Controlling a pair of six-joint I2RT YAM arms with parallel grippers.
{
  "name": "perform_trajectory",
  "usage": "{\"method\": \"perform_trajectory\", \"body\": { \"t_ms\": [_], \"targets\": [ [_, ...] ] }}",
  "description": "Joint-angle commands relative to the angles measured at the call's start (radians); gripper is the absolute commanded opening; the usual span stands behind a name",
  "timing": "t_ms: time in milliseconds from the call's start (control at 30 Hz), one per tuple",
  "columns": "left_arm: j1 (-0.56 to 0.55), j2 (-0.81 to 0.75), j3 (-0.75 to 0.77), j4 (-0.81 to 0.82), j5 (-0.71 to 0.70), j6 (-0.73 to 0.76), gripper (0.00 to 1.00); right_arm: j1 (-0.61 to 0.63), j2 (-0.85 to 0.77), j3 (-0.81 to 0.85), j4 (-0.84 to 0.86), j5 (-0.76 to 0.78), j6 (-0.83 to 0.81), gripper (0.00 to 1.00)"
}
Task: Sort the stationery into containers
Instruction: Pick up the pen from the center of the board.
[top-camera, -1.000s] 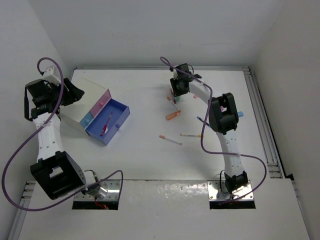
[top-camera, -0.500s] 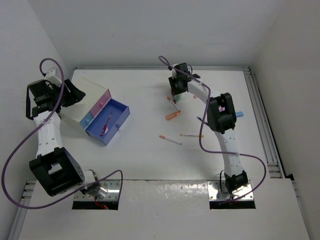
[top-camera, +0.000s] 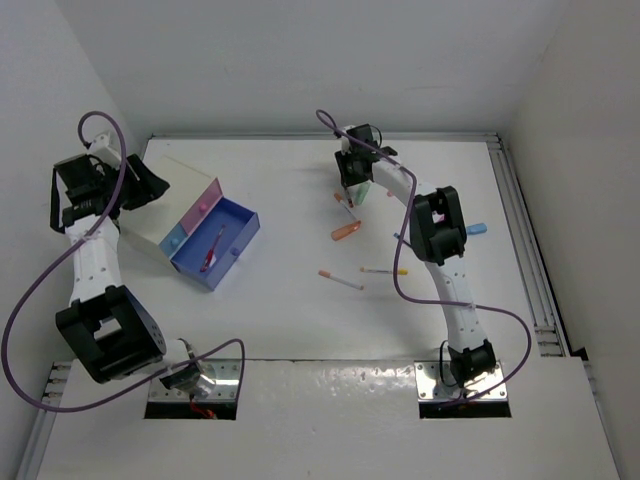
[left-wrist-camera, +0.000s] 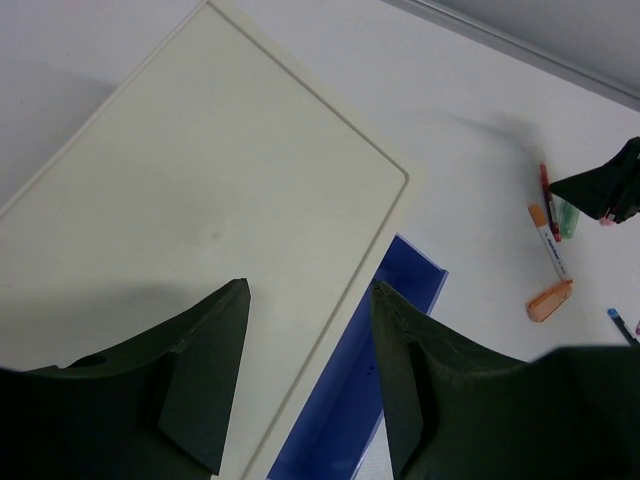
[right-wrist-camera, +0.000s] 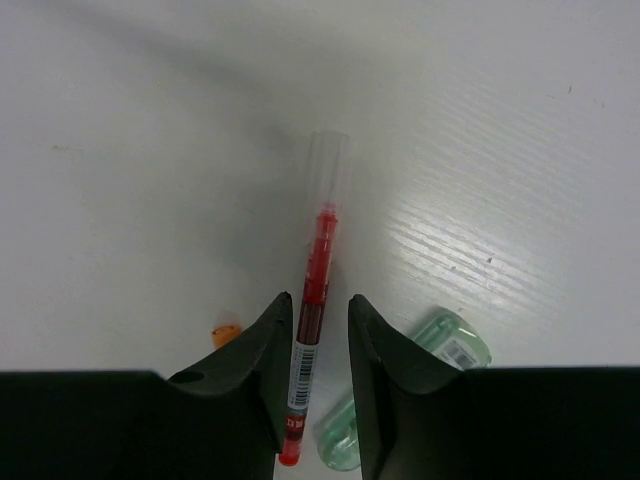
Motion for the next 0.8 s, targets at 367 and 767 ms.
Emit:
{"method": "perform_trajectory", "body": {
  "t_ms": [367,767],
  "targets": [
    [-0.009,0.038,0.071,-0.025,0.004,0.034,0.58,0.009,0.001,0.061,-0.077,-0.026,-0.051,0.28],
    [-0.009,0.056,0.082,-0.052,0.005,0.051,0.58,0.025,0.012,0.072,-0.145,-0.013,-0.126,0.27]
  ]
}}
